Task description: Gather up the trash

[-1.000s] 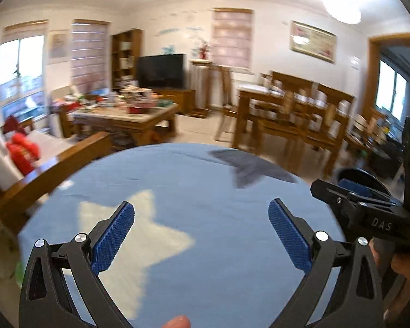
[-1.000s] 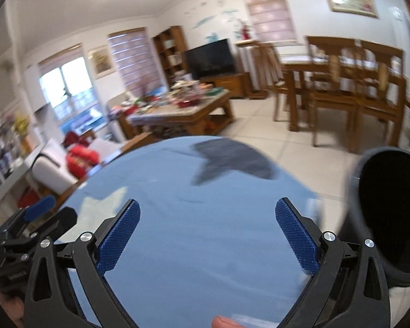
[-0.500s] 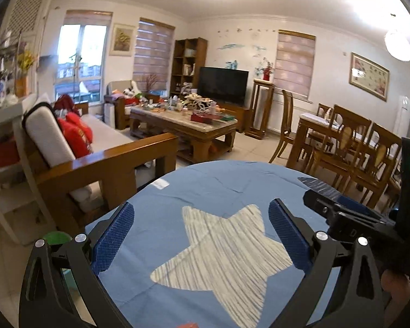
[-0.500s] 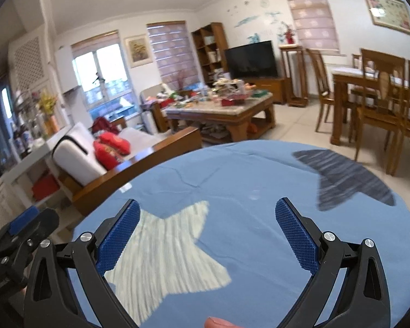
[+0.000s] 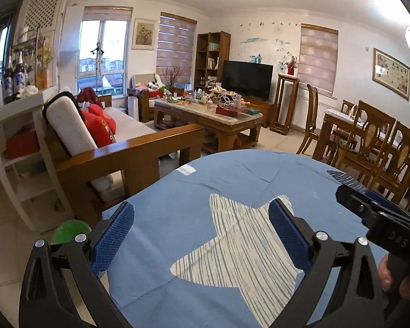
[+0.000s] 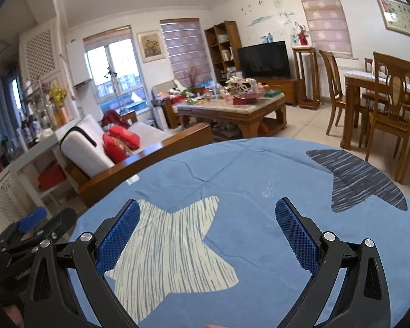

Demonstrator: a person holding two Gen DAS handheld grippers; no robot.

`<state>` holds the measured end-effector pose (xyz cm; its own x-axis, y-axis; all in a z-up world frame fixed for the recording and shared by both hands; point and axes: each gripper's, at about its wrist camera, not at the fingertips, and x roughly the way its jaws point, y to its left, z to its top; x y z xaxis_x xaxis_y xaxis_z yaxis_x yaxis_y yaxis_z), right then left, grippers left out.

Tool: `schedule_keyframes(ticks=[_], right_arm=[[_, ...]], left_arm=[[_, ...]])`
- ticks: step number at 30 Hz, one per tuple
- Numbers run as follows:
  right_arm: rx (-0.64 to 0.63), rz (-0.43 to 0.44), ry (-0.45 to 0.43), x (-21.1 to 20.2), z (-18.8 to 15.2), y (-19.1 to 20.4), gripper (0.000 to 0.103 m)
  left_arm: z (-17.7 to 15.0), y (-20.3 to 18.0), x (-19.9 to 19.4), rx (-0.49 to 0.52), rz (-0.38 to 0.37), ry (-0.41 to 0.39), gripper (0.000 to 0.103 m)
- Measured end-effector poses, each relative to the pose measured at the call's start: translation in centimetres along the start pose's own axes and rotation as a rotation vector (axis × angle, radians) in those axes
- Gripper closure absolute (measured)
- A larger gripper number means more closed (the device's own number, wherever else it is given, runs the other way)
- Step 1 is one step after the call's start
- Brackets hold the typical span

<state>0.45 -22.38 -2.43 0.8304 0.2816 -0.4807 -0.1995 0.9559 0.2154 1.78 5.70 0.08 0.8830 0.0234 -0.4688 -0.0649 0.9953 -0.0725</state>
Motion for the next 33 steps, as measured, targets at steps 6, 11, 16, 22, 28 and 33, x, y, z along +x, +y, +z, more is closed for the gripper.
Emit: schedule_keyframes(ticks=[6, 11, 16, 22, 28, 33], right_arm=[[-0.020, 0.007, -0.004, -0.49, -0.47, 0.15, 0.005], [-0.026, 0.006, -0.006, -0.68, -0.56, 0.22, 0.005], [-0.033, 0.011, -0.011, -0.72, -0.43, 0.45, 0.005], [-0.045, 0.014, -0.017, -0.97, -0.52, 0.64, 0.005], [-0.041, 0.013, -0.016, -1.08, -0.60, 0.57, 0.005], [-0.039, 0.013, -0.013, -1.04, -0.50, 0.57, 0.005]], left_arm=[[-0.05, 0.16, -0.44, -0.013, -0.001, -0.019, 0.005], [-0.11, 0.19, -0.55, -0.004, -0.002, -0.028, 0.005], [0.02, 0.02, -0.47, 0.010, 0.000, -0.033, 0.005], [0.00, -0.05, -0.39, 0.020, -0.005, -0.031, 0.005], [0.02, -0.02, -0.35, 0.022, -0.006, -0.028, 0.005], [-0.13, 0.29, -0.15, 0.022, -0.011, -0.019, 0.005]])
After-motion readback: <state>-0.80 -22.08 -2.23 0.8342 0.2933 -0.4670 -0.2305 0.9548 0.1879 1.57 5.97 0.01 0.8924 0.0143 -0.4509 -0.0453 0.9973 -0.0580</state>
